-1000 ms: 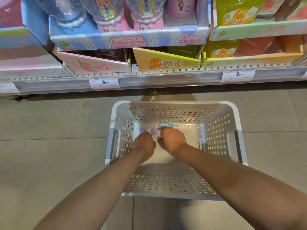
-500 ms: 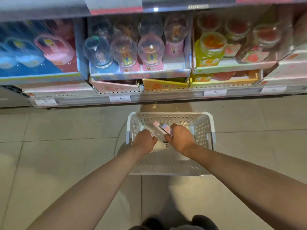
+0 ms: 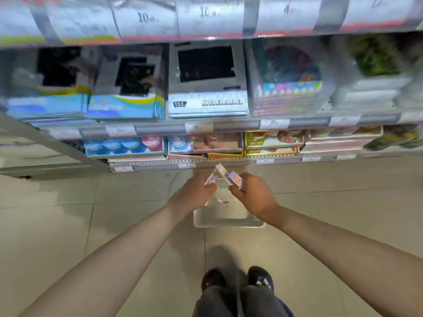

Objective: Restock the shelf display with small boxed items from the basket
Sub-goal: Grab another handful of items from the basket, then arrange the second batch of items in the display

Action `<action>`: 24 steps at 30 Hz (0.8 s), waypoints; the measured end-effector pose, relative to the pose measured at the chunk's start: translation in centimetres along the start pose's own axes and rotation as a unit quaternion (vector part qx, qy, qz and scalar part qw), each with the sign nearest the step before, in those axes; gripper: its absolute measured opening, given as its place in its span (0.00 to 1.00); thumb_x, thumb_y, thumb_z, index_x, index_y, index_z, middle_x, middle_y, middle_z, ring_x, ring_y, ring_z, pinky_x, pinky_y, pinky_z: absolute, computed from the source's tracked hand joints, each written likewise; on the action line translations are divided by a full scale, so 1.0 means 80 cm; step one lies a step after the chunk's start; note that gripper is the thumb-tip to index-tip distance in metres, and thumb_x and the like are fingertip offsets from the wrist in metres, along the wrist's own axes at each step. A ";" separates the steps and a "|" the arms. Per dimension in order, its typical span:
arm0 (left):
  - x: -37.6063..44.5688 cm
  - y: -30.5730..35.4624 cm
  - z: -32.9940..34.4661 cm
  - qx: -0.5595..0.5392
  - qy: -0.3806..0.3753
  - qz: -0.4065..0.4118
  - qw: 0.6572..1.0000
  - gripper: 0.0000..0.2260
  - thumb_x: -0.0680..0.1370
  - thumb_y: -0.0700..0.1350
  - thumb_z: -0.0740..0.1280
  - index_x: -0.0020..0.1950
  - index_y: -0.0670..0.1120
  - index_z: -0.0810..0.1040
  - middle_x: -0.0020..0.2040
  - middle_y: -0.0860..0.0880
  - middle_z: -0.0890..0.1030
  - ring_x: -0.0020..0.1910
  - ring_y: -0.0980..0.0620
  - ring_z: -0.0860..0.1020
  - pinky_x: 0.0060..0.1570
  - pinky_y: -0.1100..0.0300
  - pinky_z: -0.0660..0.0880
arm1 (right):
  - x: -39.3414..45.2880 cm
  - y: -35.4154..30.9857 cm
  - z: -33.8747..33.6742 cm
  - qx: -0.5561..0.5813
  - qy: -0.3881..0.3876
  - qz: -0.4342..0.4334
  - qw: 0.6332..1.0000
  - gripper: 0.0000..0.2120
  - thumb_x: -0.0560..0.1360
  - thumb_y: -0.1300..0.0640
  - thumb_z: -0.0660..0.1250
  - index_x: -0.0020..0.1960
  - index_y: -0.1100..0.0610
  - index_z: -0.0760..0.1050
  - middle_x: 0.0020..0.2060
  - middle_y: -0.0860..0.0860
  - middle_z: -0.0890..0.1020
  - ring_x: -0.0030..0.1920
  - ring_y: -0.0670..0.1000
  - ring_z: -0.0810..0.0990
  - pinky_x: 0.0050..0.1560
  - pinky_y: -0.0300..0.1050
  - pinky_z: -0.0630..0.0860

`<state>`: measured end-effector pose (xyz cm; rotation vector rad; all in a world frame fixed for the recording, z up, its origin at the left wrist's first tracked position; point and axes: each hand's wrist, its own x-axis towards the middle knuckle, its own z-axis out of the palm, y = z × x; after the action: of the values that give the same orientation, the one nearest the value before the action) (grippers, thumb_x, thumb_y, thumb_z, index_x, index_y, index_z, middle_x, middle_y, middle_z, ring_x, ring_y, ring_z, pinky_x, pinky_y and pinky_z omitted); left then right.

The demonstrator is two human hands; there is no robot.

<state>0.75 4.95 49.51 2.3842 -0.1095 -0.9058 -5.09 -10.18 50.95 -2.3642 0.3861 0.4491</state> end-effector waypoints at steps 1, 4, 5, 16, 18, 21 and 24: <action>-0.023 0.019 -0.023 -0.011 0.006 0.008 1.000 0.11 0.78 0.51 0.61 0.37 0.49 0.67 0.39 0.47 0.74 0.39 0.46 0.73 0.38 0.56 0.67 | -0.016 -0.019 -0.021 0.003 0.004 -0.005 1.000 0.10 0.75 0.53 0.62 0.45 0.60 0.71 0.43 0.62 0.81 0.44 0.62 0.79 0.37 0.44 0.66; -0.086 0.072 -0.087 -0.042 0.026 0.050 0.998 0.09 0.78 0.46 0.62 0.38 0.48 0.68 0.36 0.48 0.74 0.36 0.50 0.73 0.32 0.58 0.65 | -0.062 -0.077 -0.086 0.023 0.019 -0.017 0.999 0.09 0.75 0.52 0.63 0.39 0.54 0.67 0.36 0.56 0.77 0.38 0.59 0.77 0.35 0.43 0.65; -0.105 0.089 -0.107 -0.053 0.034 0.063 0.996 0.08 0.77 0.46 0.62 0.39 0.48 0.69 0.36 0.49 0.74 0.36 0.50 0.73 0.33 0.58 0.65 | -0.075 -0.098 -0.106 0.036 0.025 -0.021 0.999 0.11 0.75 0.52 0.63 0.36 0.51 0.65 0.34 0.53 0.75 0.34 0.55 0.75 0.33 0.43 0.64; -0.290 0.235 -0.306 -0.228 0.080 0.138 0.961 0.14 0.75 0.41 0.66 0.30 0.43 0.71 0.21 0.53 0.70 0.18 0.58 0.66 0.22 0.65 0.62 | -0.200 -0.284 -0.293 0.162 0.132 -0.145 0.967 0.09 0.73 0.54 0.67 0.38 0.58 0.74 0.31 0.49 0.75 0.33 0.47 0.72 0.34 0.38 0.65; -0.313 0.254 -0.333 -0.253 0.075 0.141 0.954 0.13 0.75 0.44 0.67 0.30 0.46 0.72 0.24 0.51 0.70 0.20 0.55 0.65 0.22 0.66 0.61 | -0.217 -0.307 -0.322 0.177 0.143 -0.161 0.960 0.10 0.73 0.54 0.67 0.38 0.60 0.76 0.31 0.51 0.74 0.34 0.48 0.71 0.35 0.35 0.64; -0.344 0.282 -0.370 -0.327 0.045 0.176 0.927 0.10 0.75 0.43 0.67 0.34 0.47 0.73 0.26 0.48 0.71 0.18 0.56 0.62 0.20 0.67 0.58 | -0.247 -0.337 -0.363 0.246 0.132 -0.182 0.943 0.10 0.72 0.53 0.68 0.34 0.53 0.72 0.23 0.45 0.72 0.26 0.42 0.69 0.30 0.37 0.63; -0.375 0.315 -0.405 -0.386 -0.023 0.233 0.892 0.06 0.74 0.43 0.68 0.39 0.46 0.74 0.26 0.49 0.72 0.18 0.56 0.60 0.19 0.69 0.56 | -0.276 -0.362 -0.397 0.319 0.087 -0.199 0.922 0.10 0.74 0.56 0.67 0.35 0.52 0.71 0.16 0.44 0.66 0.18 0.42 0.62 0.21 0.33 0.58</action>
<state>1.32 8.10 100.29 1.4986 -0.2695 -0.6101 -6.83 -7.68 99.18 -1.7730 0.0939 -0.0826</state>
